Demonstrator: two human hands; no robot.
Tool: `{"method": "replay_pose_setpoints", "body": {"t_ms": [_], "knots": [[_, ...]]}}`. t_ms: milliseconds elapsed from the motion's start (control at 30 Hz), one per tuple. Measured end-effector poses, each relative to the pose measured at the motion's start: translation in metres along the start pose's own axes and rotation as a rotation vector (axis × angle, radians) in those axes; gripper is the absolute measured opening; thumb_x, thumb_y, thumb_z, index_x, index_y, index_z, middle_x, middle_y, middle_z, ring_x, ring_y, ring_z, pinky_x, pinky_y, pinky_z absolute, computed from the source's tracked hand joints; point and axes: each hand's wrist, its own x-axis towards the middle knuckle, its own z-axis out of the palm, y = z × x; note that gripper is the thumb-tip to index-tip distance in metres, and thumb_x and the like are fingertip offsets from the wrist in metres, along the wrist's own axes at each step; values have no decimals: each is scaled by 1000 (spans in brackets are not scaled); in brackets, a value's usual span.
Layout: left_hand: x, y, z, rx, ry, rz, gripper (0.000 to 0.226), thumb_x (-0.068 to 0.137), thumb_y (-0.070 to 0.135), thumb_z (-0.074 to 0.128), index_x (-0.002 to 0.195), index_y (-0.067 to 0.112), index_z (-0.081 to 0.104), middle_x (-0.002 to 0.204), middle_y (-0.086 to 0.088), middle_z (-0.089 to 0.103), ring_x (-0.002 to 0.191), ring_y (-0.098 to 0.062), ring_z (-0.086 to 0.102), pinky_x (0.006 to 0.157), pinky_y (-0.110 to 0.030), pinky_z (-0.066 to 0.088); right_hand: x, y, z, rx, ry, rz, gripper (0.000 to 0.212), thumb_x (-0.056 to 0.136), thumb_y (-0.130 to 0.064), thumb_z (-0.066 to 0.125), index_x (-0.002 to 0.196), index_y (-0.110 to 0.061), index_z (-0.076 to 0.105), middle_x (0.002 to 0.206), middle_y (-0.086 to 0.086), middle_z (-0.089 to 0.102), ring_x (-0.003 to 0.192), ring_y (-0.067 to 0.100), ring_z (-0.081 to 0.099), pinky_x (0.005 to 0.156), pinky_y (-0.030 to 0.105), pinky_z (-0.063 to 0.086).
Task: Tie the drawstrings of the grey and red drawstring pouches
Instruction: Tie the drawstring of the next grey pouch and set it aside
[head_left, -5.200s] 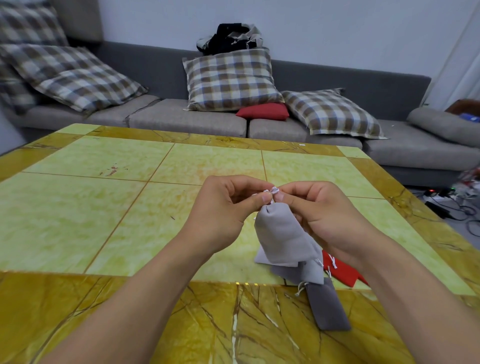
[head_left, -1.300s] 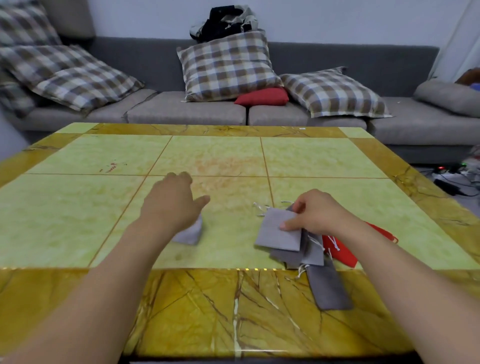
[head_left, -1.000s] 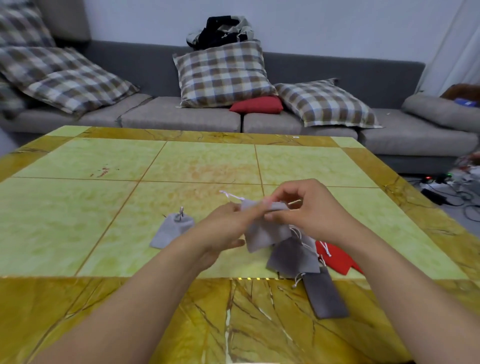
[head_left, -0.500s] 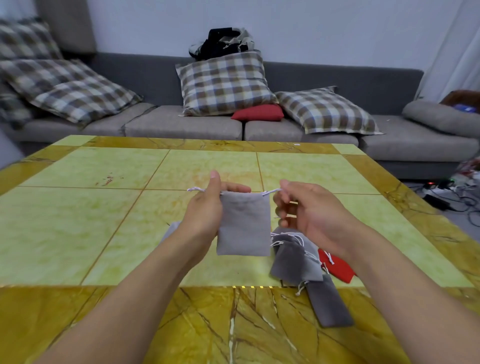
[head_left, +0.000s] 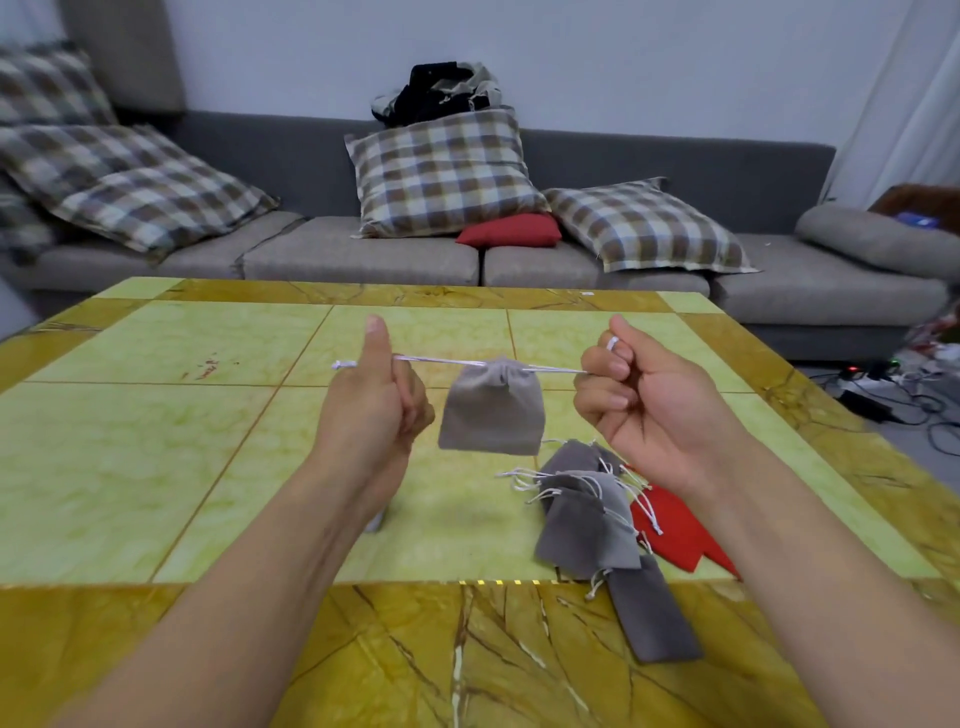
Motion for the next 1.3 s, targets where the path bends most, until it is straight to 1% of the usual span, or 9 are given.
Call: {"method": "replay_pose_setpoints", "body": {"t_ms": [100,267,400,533,667,833,1000,1133,1300], "knots": [[-5,2,-5,499,-47,227,72,102,43,43,38,9,44,38,-3,37,37,-12,35,42,-15,32,-5,7,-2,-408,77,-88,38,101,-28,52,66,-17,40,60,-1,25,46,11,21,41,22,33],[-2,-4,-13,532,-148,223,56,98,35,55,47,11,55,43,-1,47,41,-10,41,46,-16,35,-10,16,-8,-1233,-86,-100,28,81,-27,79,100,-16,62,49,0,41,43,19,46,47,26,43],[-4,-8,-11,521,-212,165,46,95,29,61,54,9,60,49,-1,53,47,-11,47,48,-19,38,-6,25,-16,-1560,-135,-222,41,78,-25,83,59,-6,51,45,-4,30,43,17,48,50,31,40],[1,-16,-14,572,-108,69,12,82,31,76,86,22,68,78,5,69,69,-10,63,62,-32,52,-1,21,-21,-1499,-136,-312,42,80,-24,81,62,4,55,52,5,36,46,10,38,50,23,36],[1,-10,-18,680,-253,168,39,81,51,71,116,35,64,110,15,67,105,1,61,86,-26,50,-2,21,-20,-1495,-172,-308,28,81,-28,79,64,-10,67,57,19,47,53,13,38,55,29,34],[-5,-16,-15,831,-490,170,14,88,35,69,94,23,73,84,5,74,81,-14,69,77,-43,57,-3,26,-16,-1496,-220,-323,22,81,-32,79,68,-18,69,66,17,59,57,15,46,57,36,39],[-5,-13,-16,793,-525,103,21,91,29,66,80,11,66,56,0,63,50,-14,57,53,-27,49,-5,23,-18,-1502,-198,-334,21,82,-30,78,72,-18,65,70,9,64,61,11,51,59,36,45],[-8,-13,-17,823,-592,56,39,99,36,52,72,8,55,55,3,51,52,-14,47,54,-32,44,-5,26,-18,-1476,-187,-362,34,84,-27,76,69,-9,51,61,5,49,55,12,44,55,30,39],[-10,-15,-10,815,-538,113,41,103,29,44,70,4,47,62,4,37,56,-12,31,55,-32,29,-2,29,-15,-1287,-214,-216,40,97,-30,60,75,2,54,65,17,49,60,23,49,60,41,48]]}}
